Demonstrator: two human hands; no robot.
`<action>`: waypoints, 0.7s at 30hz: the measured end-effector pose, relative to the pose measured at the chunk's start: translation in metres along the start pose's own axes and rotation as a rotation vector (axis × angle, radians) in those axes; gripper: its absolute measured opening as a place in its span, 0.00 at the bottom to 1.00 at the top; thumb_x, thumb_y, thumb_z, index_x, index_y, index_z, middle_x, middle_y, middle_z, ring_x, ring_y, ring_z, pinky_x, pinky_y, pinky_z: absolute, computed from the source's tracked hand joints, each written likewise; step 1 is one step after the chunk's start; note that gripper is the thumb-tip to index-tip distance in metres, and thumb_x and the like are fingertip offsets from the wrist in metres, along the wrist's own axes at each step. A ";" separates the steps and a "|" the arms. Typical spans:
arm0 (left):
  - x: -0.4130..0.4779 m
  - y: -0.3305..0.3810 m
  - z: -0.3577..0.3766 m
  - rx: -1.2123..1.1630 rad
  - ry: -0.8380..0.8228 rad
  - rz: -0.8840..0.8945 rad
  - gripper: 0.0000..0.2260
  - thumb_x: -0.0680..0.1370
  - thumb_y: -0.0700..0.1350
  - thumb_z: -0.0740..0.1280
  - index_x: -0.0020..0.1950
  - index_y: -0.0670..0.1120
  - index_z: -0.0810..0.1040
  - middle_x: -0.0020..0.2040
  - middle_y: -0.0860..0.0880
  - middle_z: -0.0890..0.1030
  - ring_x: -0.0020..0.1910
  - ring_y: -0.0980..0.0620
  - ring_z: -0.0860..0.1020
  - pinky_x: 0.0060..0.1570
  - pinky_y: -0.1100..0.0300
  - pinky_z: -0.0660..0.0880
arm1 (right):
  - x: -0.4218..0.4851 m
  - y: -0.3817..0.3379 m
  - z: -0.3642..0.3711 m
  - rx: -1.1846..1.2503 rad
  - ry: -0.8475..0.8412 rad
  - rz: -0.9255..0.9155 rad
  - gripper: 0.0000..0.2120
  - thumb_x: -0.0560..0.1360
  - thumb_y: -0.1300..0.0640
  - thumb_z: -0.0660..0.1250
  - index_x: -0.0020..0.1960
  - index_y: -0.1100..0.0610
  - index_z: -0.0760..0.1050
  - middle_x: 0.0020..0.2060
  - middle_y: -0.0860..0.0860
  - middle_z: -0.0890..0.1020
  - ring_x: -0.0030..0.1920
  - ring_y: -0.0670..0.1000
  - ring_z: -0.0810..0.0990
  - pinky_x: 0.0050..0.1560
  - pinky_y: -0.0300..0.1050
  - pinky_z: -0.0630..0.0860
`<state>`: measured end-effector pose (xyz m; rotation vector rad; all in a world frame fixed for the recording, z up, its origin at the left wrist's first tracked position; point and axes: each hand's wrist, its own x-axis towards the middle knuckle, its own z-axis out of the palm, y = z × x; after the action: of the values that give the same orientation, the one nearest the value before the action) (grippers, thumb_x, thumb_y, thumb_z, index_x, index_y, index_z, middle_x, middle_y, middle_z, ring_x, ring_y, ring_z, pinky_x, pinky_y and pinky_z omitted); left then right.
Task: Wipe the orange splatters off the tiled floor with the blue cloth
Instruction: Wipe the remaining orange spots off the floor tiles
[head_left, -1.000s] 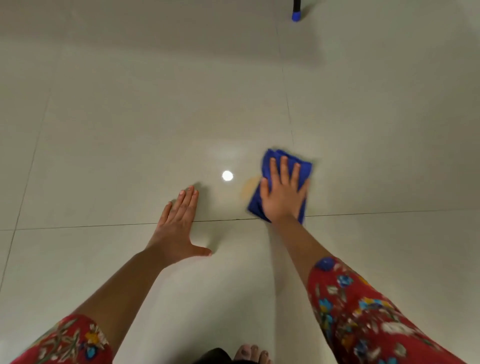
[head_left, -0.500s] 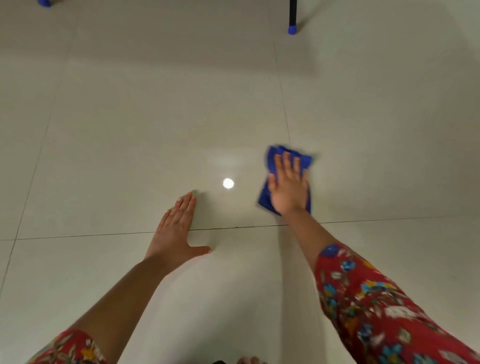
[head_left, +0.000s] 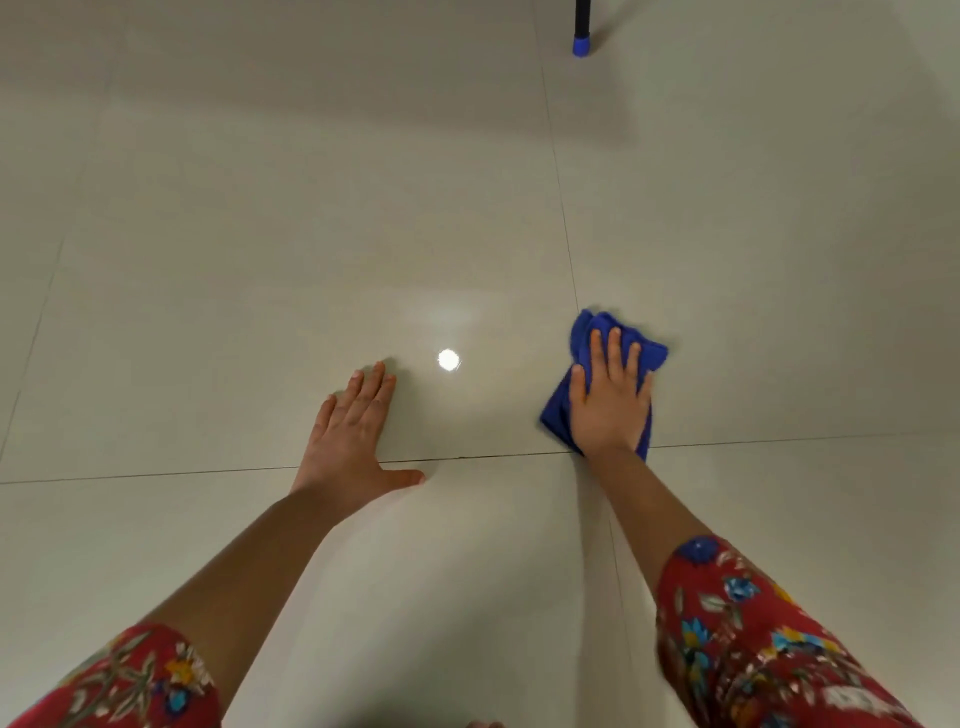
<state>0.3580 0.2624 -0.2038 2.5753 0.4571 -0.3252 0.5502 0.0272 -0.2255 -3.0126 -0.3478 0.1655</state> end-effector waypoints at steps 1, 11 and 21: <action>0.001 0.002 0.001 0.004 -0.009 -0.016 0.53 0.66 0.68 0.68 0.78 0.51 0.38 0.77 0.56 0.35 0.75 0.58 0.33 0.74 0.55 0.37 | -0.008 -0.014 0.003 0.000 0.008 -0.084 0.31 0.78 0.43 0.40 0.78 0.52 0.53 0.77 0.51 0.57 0.77 0.57 0.56 0.74 0.58 0.57; 0.050 0.032 -0.011 0.020 -0.010 0.007 0.57 0.64 0.67 0.71 0.77 0.49 0.36 0.77 0.54 0.33 0.75 0.54 0.33 0.74 0.53 0.36 | 0.029 -0.033 0.008 -0.035 0.008 -0.026 0.27 0.81 0.44 0.41 0.79 0.49 0.47 0.79 0.49 0.50 0.78 0.55 0.48 0.75 0.56 0.48; 0.090 0.035 -0.009 0.111 -0.099 0.070 0.62 0.59 0.74 0.66 0.75 0.49 0.29 0.75 0.53 0.28 0.73 0.52 0.28 0.74 0.49 0.34 | 0.075 -0.030 0.009 -0.053 0.007 -0.279 0.27 0.80 0.42 0.44 0.78 0.46 0.51 0.78 0.46 0.54 0.78 0.53 0.51 0.75 0.59 0.52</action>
<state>0.4543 0.2618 -0.2092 2.6602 0.3210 -0.4633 0.6149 0.0749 -0.2383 -2.9727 -0.7762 0.1238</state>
